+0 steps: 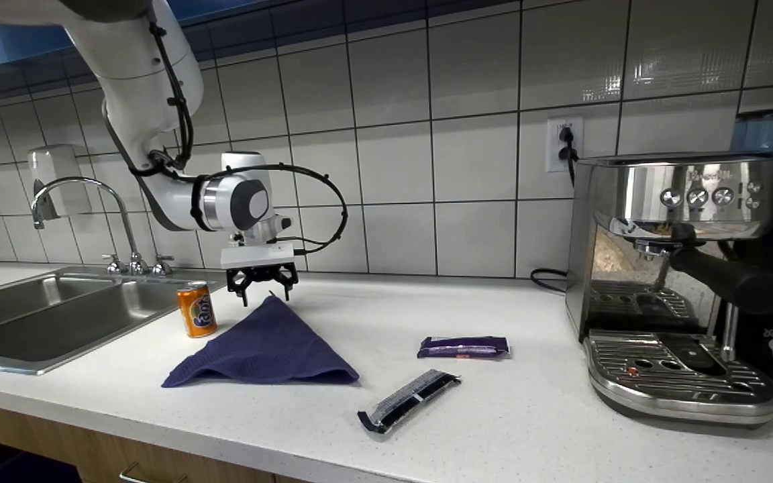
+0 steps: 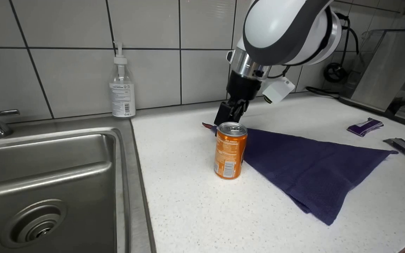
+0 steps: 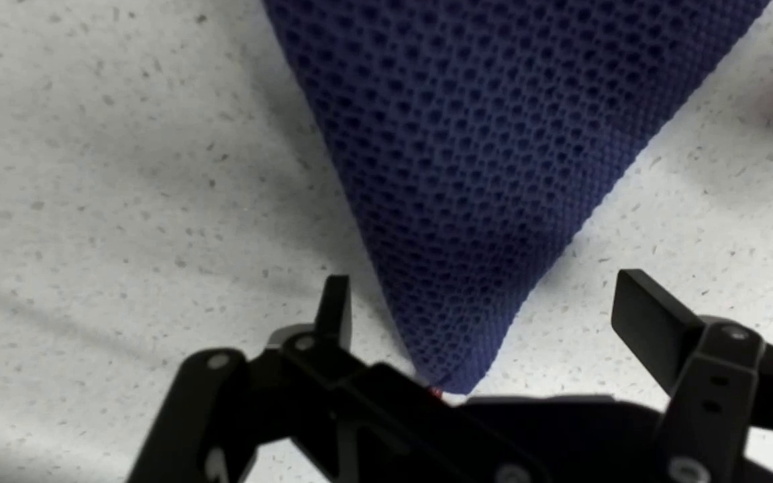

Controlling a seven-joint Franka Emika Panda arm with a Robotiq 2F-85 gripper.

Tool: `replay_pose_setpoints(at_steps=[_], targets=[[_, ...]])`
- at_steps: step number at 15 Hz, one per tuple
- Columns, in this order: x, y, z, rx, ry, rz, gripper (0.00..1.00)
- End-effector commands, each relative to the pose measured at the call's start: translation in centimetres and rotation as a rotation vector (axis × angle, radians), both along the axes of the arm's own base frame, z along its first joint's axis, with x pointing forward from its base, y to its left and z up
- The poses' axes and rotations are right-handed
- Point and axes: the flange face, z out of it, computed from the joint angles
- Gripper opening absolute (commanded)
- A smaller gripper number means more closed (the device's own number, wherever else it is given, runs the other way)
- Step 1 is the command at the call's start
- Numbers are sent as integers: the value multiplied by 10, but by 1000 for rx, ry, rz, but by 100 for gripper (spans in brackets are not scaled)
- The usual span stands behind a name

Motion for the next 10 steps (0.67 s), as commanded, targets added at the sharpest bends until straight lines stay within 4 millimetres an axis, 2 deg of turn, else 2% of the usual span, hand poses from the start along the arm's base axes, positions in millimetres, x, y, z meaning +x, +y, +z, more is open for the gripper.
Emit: replay_pose_setpoints(at_steps=[1, 4, 5, 7, 10], targets=[[12, 3, 1, -13, 2, -29, 100], [15, 3, 0, -12, 1, -35, 100], [15, 2, -1, -11, -2, -37, 75], [17, 1, -1, -11, -5, -40, 66], [17, 0, -2, -9, -4, -40, 40]])
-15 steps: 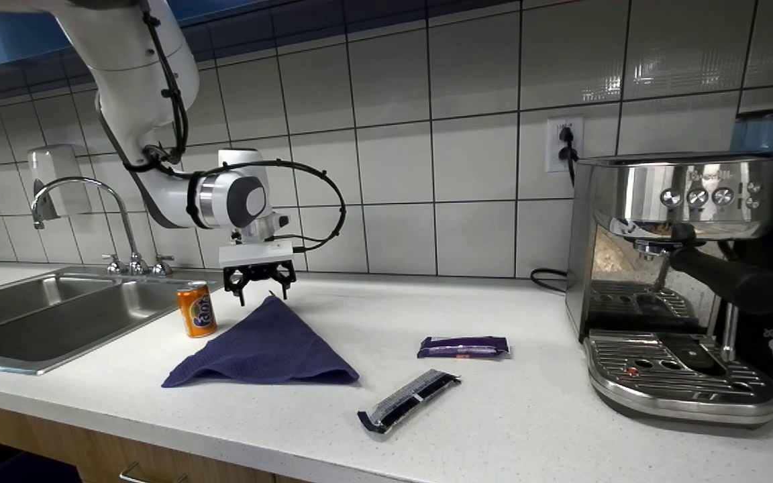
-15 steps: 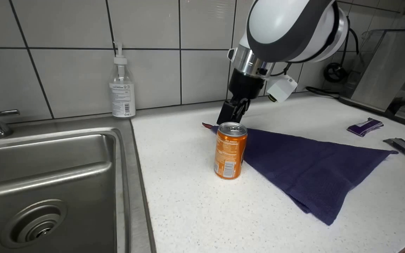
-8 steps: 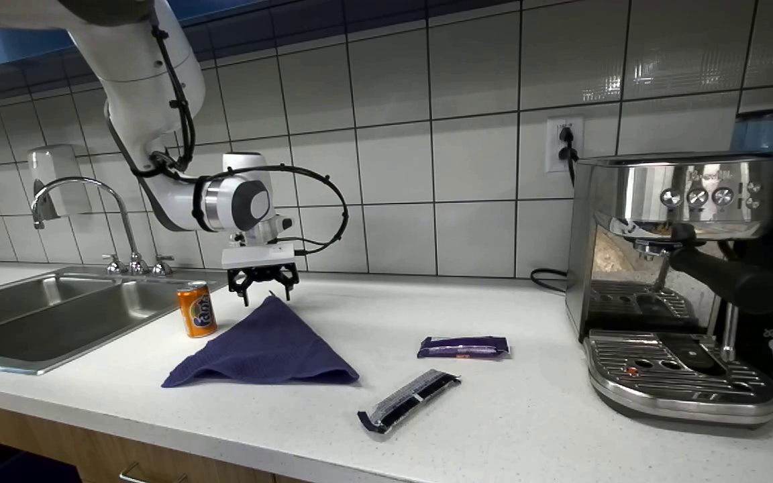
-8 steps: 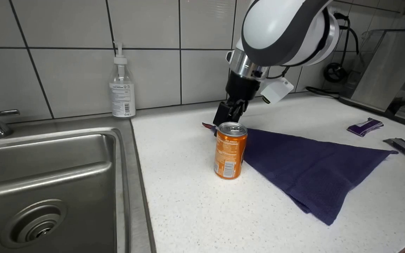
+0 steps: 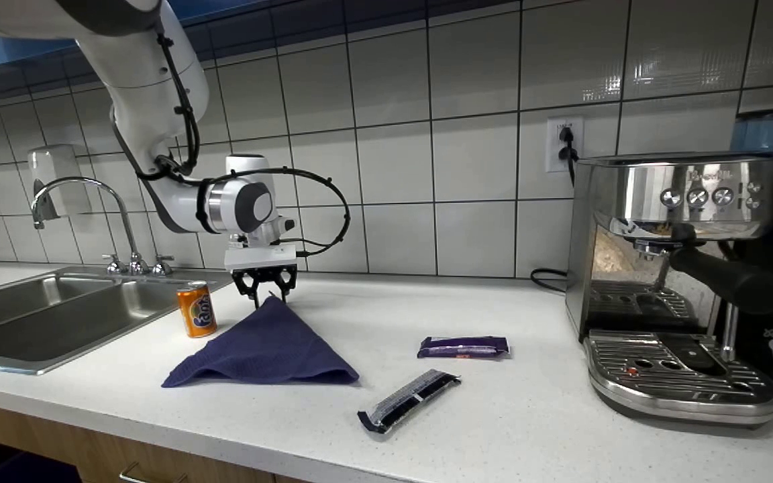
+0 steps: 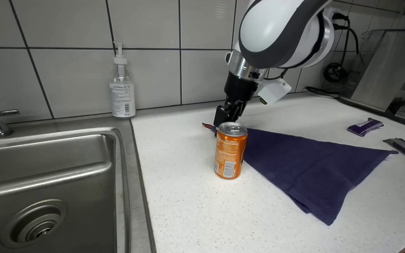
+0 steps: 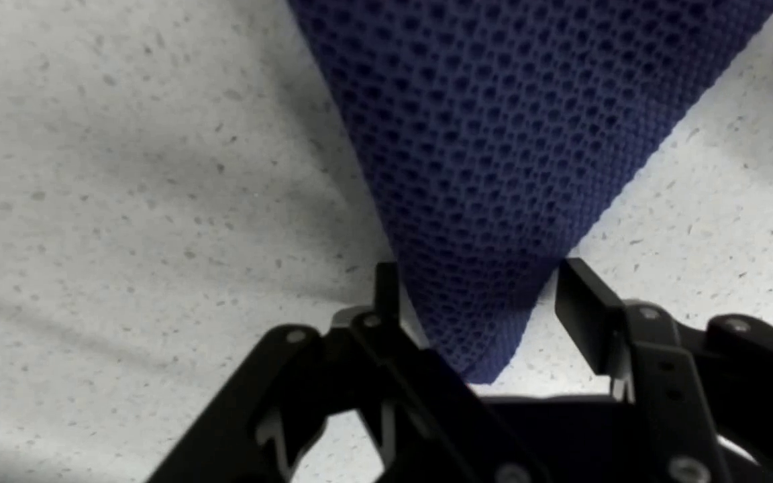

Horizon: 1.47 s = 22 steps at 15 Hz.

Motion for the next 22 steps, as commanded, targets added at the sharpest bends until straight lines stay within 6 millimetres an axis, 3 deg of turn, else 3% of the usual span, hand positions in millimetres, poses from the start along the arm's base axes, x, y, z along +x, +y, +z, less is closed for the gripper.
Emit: replay_pose_setpoints(at_steps=[1, 4, 6, 12, 22], targets=[[7, 1, 4, -12, -1, -17, 34], [8, -1, 9, -4, -11, -19, 10], [9, -1, 11, 0, -15, -19, 0], [5, -7, 18, 35, -20, -23, 1], [-4, -37, 45, 69, -46, -7, 1]])
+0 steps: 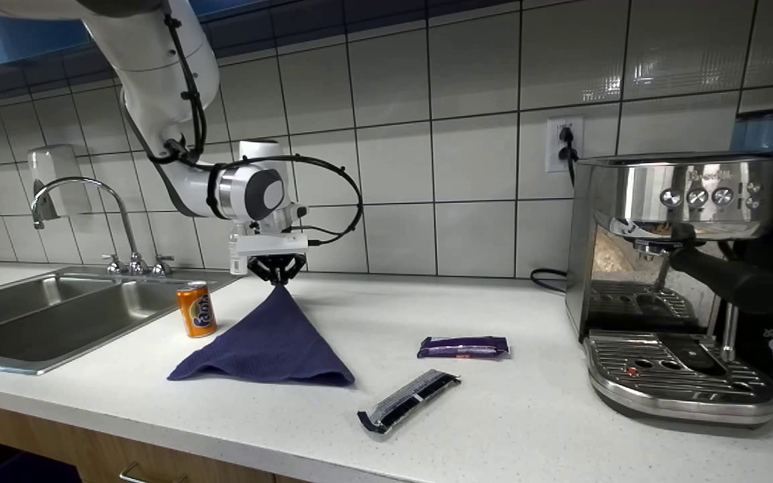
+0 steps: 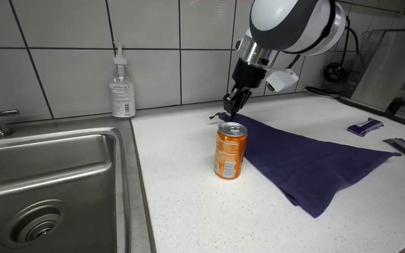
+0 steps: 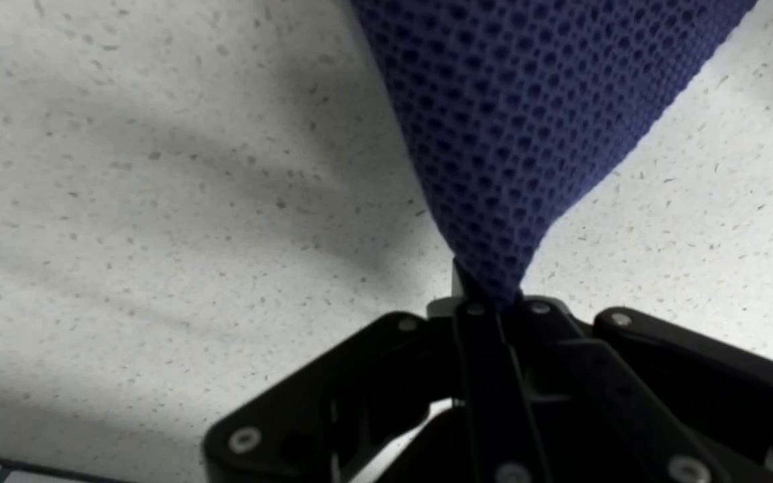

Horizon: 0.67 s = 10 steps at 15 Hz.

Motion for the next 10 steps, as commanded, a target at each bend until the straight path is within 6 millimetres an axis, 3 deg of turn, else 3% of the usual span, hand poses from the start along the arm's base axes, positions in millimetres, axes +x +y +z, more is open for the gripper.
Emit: replay_pose_setpoints(at_steps=[1, 10], targets=[[-14, -10, 19, 33, -9, 33, 1], [-32, -39, 32, 120, -30, 77, 1]])
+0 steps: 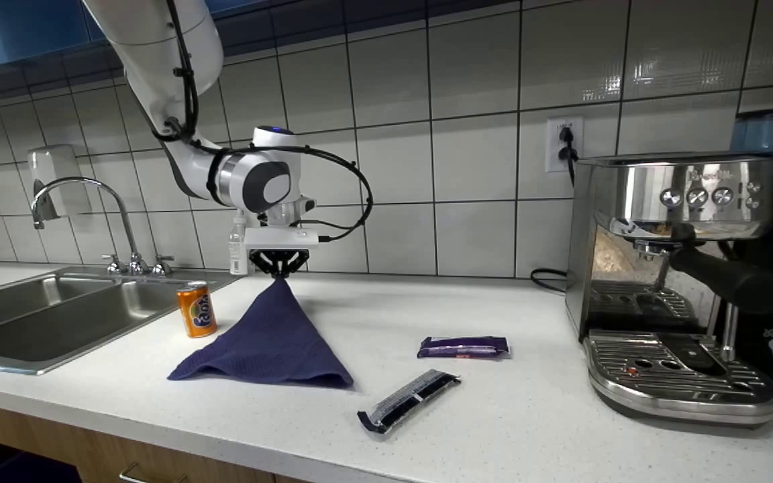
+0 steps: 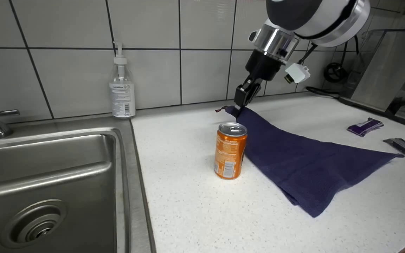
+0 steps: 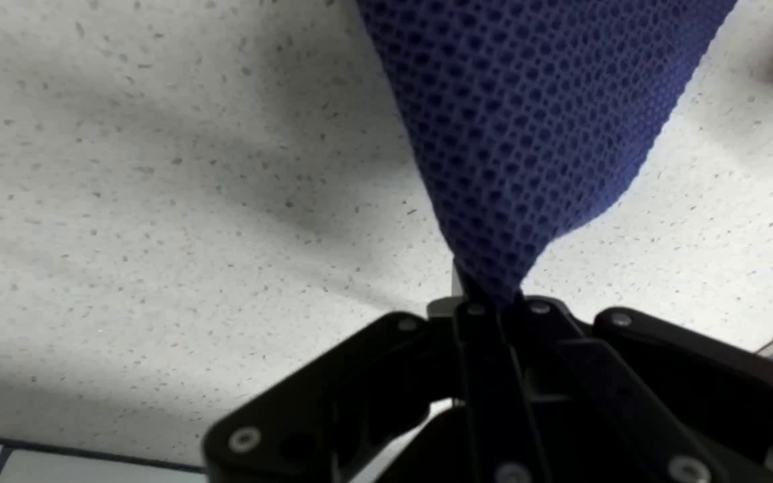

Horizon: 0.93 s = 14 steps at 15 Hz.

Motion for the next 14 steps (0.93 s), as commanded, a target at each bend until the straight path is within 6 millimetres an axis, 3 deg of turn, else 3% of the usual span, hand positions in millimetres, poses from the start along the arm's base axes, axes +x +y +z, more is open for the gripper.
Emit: replay_pose_setpoints(at_steps=[1, 10, 14], targets=[[-19, -14, 14, 41, -14, 22, 1], [-68, -31, 40, 65, -12, -14, 1], [-90, -36, 42, 20, -8, -26, 1]])
